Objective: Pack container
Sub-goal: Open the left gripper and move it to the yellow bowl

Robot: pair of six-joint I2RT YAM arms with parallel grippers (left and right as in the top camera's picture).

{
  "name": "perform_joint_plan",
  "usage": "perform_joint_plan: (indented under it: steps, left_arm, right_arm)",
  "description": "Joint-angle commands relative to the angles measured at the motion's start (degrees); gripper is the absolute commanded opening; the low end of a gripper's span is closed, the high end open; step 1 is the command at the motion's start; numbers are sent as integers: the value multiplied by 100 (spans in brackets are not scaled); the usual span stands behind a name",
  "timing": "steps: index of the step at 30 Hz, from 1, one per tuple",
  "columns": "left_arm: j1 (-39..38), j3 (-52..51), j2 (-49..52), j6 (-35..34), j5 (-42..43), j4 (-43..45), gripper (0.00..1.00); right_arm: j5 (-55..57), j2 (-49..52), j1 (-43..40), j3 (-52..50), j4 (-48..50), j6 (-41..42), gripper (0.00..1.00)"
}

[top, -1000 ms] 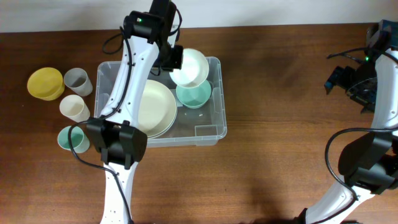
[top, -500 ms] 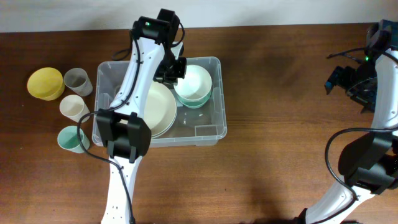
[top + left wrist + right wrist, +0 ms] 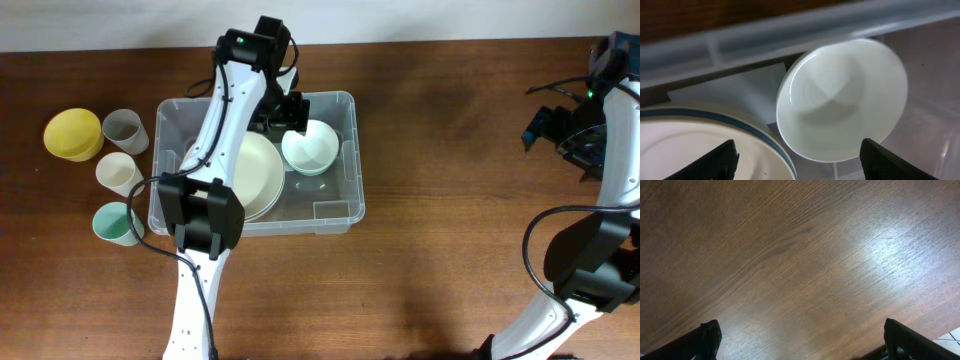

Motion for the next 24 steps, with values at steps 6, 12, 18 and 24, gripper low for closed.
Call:
perform_joint_plan:
  steps: [6,12,18,24]
  left_arm:
    - [584,1932,-485,-122,-754,-328,99]
    - [1858,2424,-693,-1051,-2079,-540,99]
    - [3274,2365,-404,-1392,-1749,-332,99]
    - [4253,2365,125,-1545,-1473,-197,99]
  right_arm:
    - [28,-61,-22,0,2,-17,99]
    - [28,-61,-22,2,2,-17,99]
    - [28,-61,-22,0,2,-17,99]
    - [28,-61,-22,0,2,-17,99]
